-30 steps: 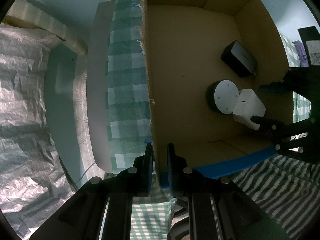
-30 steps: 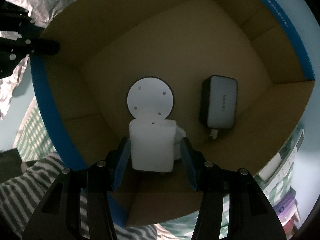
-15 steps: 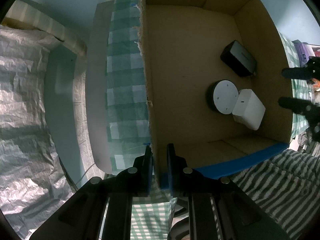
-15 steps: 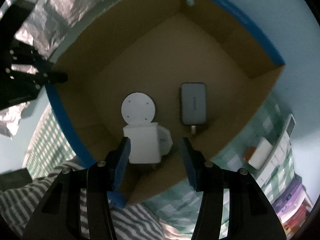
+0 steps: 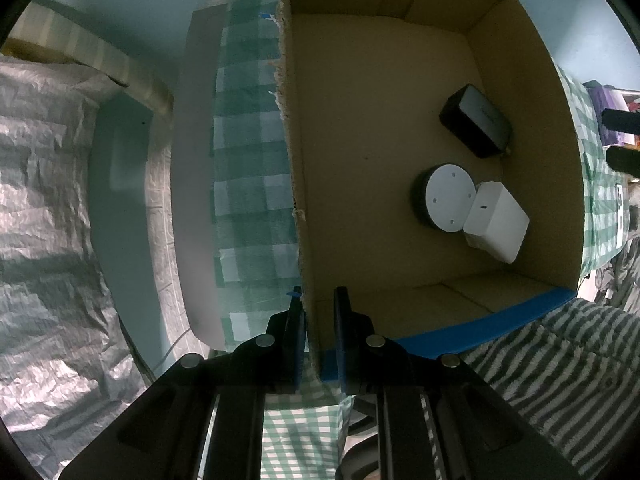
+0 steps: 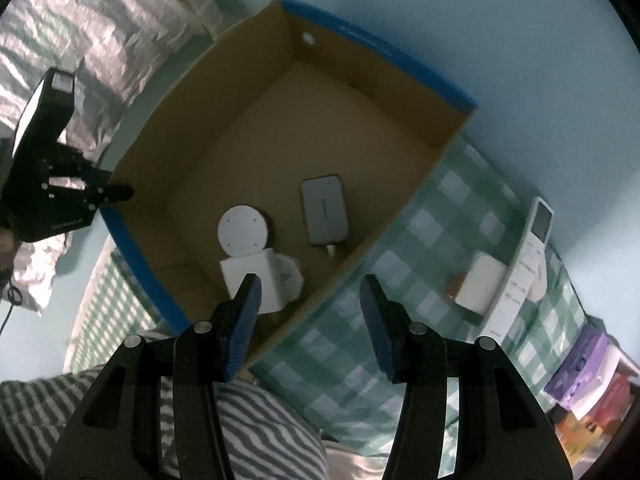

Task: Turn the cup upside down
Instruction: 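Move the right tool to the white remote control and grasp it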

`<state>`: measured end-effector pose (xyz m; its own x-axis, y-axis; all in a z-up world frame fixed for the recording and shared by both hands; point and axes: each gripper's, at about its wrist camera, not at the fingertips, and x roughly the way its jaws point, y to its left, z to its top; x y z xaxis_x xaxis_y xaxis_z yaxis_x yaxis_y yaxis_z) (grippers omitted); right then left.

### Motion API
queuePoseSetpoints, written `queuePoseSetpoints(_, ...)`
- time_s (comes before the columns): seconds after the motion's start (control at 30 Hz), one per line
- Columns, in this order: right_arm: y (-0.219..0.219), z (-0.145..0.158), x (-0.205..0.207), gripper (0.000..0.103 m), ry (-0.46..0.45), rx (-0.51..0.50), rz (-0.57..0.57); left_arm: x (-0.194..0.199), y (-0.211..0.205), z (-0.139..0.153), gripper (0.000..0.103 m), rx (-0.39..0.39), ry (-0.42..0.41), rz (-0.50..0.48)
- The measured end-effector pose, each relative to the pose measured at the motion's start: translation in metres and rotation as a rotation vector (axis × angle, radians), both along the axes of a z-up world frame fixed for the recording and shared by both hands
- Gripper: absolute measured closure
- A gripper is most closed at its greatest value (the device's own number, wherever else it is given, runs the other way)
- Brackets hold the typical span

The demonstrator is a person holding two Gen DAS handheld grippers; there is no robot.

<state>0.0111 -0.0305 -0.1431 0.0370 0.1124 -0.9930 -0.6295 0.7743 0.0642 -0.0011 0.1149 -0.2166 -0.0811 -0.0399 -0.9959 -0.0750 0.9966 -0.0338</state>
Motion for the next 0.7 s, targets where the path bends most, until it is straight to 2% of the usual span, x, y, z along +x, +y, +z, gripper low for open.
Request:
queuePoseSetpoints(0.37,-0.049,-0.001,0.016,0.052,0.007,-0.010,-0.089,0.004,-0.001,-0.001,0.091,0.006,0.004,-0.004)
queuePoseSetpoints(0.6,-0.090,-0.026,0.034,0.051,0.057,-0.022,-0.204,0.005,-0.001,-0.001,0.091,0.004,0.006,-0.003)
queuePoseSetpoints(0.7,-0.113,-0.038,0.047,0.051,0.052,-0.044,-0.268,0.006,0.000,-0.001,0.091,0.005,0.008,-0.004)
